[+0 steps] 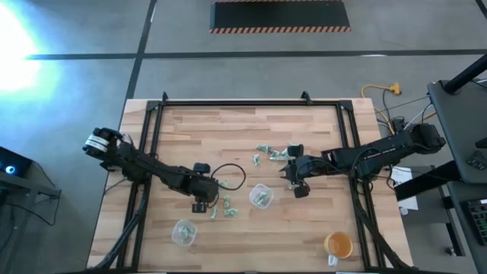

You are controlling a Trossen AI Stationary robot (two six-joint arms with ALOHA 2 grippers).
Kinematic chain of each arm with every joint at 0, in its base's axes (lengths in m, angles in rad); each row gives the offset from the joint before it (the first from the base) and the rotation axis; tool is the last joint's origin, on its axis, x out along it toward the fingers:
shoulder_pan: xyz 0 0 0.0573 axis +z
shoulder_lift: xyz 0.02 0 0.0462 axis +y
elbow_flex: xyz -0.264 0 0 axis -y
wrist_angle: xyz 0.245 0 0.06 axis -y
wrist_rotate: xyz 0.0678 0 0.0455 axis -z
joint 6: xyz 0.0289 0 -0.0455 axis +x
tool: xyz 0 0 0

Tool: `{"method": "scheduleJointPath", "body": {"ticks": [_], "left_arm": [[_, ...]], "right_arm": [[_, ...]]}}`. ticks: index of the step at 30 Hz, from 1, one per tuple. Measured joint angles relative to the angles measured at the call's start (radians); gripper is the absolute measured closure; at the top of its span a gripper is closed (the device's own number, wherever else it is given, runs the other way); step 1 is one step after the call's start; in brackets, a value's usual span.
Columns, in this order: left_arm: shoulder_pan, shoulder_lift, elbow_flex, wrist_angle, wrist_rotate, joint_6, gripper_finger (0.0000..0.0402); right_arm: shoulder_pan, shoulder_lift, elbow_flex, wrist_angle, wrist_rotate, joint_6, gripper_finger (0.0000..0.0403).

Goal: Pick and place items into bin
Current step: Put the light green packet into the bottom transparent bin

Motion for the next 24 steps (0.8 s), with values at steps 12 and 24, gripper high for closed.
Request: {"method": "scheduleJointPath", "body": {"ticks": [12, 24], "left_arm": [[0.002, 0.000, -0.001, 0.011, 0.012, 0.027, 0.0389], [-0.001, -0.136, -0.001, -0.020, 0.008, 0.021, 0.0400]], "right_arm": [[0.000, 0.000, -0.002, -0.014, 0.000, 0.008, 0.0308], [0.000, 0.000, -0.007, -0.015, 0.000, 0.015, 0.0324]]}}
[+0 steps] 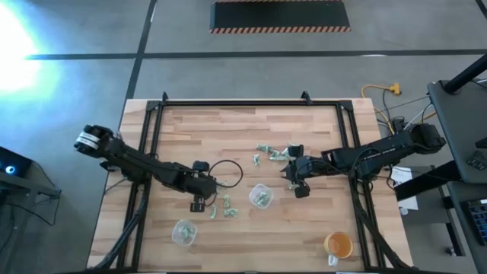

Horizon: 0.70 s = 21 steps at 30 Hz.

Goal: Pick and place items into bin
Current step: Put the light green packet into the bottom transparent bin

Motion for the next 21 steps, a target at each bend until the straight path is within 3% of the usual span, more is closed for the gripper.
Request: {"method": "scheduleJointPath", "body": {"ticks": [9, 21], "left_arm": [[-0.086, -0.143, -0.002, -0.046, 0.025, -0.059, 0.0401], [-0.329, -0.253, -0.006, -0.088, 0.001, -0.277, 0.0401]], "right_arm": [[0.000, 0.000, -0.003, -0.001, 0.000, 0.019, 0.0324], [0.000, 0.000, -0.011, 0.002, 0.000, 0.021, 0.0328]]}}
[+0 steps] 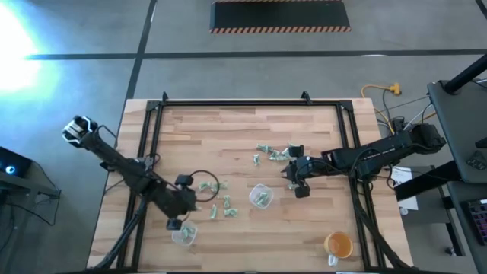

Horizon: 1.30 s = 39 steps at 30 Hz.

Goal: Pick and place items into bin
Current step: Put the light green packet into the bottom transparent bin

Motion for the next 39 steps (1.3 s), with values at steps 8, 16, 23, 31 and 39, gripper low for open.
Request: {"method": "scheduleJointPath", "body": {"ticks": [8, 16, 23, 31, 39], "left_arm": [[-0.116, 0.001, -0.001, 0.001, 0.003, -0.159, 0.0401], [-0.197, 0.056, -0.007, 0.074, 0.004, -0.281, 0.0401], [-0.225, 0.140, -0.008, 0.138, 0.026, -0.306, 0.0402], [-0.225, 0.164, -0.008, 0.094, 0.027, -0.385, 0.0401], [-0.224, 0.163, -0.008, 0.079, -0.002, -0.387, 0.0352]], "right_arm": [[0.000, 0.000, 0.000, 0.002, 0.000, 0.004, 0.0335], [0.000, 0.000, -0.002, 0.005, 0.000, 0.004, 0.0330], [0.000, 0.001, -0.002, 0.005, 0.000, 0.004, 0.0335], [0.000, 0.001, -0.004, 0.005, 0.000, 0.010, 0.0328], [0.000, 0.001, -0.014, 0.006, 0.000, 0.024, 0.0335]]}}
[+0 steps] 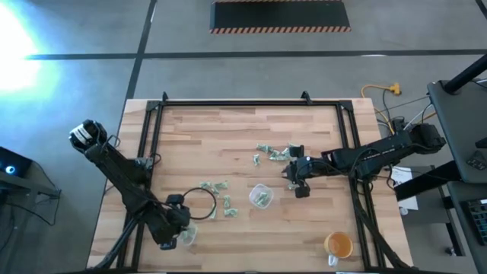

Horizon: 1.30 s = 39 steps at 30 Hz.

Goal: Pick and place items into bin
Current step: Put the light green packet into the bottom transparent bin, then put the light green packet into the top transparent bin

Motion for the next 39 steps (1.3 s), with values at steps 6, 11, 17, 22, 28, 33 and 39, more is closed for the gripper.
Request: {"method": "scheduleJointPath", "body": {"ticks": [6, 11, 17, 22, 28, 33, 39], "left_arm": [[0.000, -0.006, 0.000, 0.000, 0.002, -0.023, 0.0310], [0.004, -0.037, -0.001, 0.000, -0.006, 0.028, 0.0302], [0.005, -0.085, -0.001, -0.004, -0.196, 0.184, 0.0302], [0.012, -0.118, -0.001, -0.026, -0.332, 0.293, 0.0302], [0.025, -0.128, -0.002, -0.027, -0.369, 0.327, 0.0302], [0.025, -0.126, -0.005, -0.027, -0.370, 0.328, 0.0302], [0.025, -0.126, -0.005, -0.027, -0.388, 0.329, 0.0302]], "right_arm": [[0.000, 0.000, -0.010, -0.001, 0.000, 0.007, 0.0330], [0.000, 0.000, -0.041, -0.013, 0.000, 0.063, 0.0323], [0.000, 0.000, -0.058, -0.069, 0.001, 0.185, 0.0315], [0.000, 0.000, -0.061, -0.087, 0.068, 0.234, 0.0303], [-0.010, 0.000, -0.076, -0.079, 0.107, 0.266, 0.0278], [-0.024, 0.014, -0.103, -0.043, 0.099, 0.280, 0.0257], [-0.053, 0.059, -0.107, -0.025, 0.043, 0.288, 0.0237]]}}
